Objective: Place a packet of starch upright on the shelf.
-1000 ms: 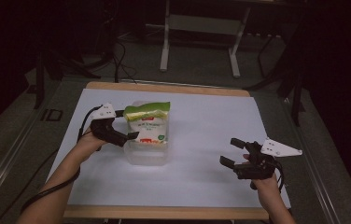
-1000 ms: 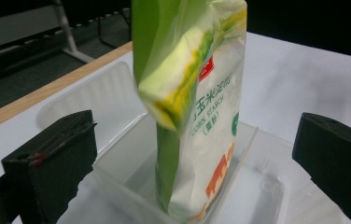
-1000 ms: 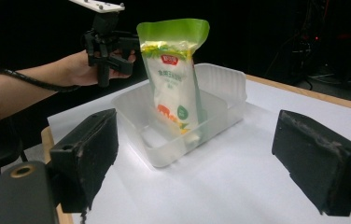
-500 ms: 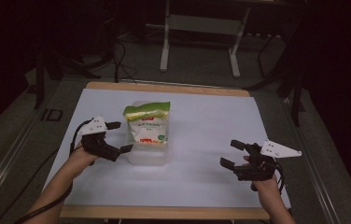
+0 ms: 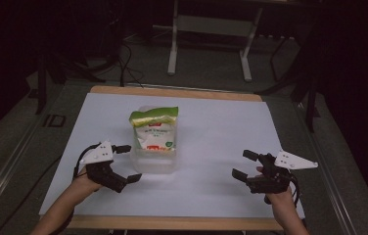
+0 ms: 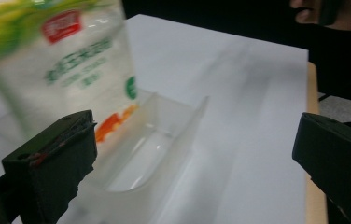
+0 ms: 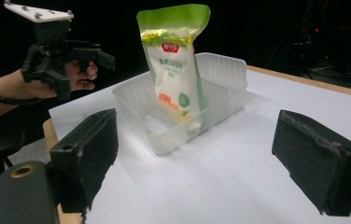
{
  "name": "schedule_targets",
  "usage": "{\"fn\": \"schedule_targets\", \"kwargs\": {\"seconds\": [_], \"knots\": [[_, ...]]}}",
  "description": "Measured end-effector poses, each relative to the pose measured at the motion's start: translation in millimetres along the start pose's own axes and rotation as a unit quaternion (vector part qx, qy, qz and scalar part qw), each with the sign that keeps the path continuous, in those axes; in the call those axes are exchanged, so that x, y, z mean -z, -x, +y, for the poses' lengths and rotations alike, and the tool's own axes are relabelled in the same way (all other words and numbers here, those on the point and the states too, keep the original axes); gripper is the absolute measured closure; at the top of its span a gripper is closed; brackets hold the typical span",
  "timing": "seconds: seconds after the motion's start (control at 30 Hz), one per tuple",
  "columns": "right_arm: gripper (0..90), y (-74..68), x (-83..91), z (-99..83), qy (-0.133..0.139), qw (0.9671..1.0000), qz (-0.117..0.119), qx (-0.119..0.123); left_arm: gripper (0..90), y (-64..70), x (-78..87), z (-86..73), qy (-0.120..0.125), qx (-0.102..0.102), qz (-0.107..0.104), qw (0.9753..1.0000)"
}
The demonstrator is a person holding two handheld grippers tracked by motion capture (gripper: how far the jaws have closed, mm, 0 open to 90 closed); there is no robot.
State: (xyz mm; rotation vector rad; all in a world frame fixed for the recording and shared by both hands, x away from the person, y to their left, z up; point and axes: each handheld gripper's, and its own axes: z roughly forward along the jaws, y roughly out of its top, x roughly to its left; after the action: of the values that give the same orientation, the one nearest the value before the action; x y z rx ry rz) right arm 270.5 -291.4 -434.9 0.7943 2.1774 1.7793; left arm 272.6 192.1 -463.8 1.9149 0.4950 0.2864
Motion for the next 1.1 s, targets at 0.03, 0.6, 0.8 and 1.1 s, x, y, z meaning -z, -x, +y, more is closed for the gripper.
{"fn": "schedule_targets", "kwargs": {"seconds": [0.03, 0.6, 0.8, 1.1], "knots": [[14.3, -0.3, 0.4, -0.8, 0.000, 1.0000, -0.002, 0.000, 0.1, 3.1, -1.8, 0.0, 0.001, -0.003, -0.005, 1.0000], [14.3, -0.1, -2.3, -10.0, -0.006, 1.0000, -0.002, -0.001, 0.1, 38.8, -33.4, 0.5, -0.003, -0.018, -0.067, 0.9976], [14.3, 1.0, -2.7, -11.6, -0.006, 1.0000, -0.003, -0.001, 0.1, 46.0, -40.1, 0.3, 0.001, -0.027, -0.066, 0.9975], [14.3, 1.6, -8.1, -16.0, -0.018, 0.9998, 0.003, 0.000, 0.1, 57.0, -49.2, -2.5, -0.003, -0.043, -0.077, 0.9961]]}}
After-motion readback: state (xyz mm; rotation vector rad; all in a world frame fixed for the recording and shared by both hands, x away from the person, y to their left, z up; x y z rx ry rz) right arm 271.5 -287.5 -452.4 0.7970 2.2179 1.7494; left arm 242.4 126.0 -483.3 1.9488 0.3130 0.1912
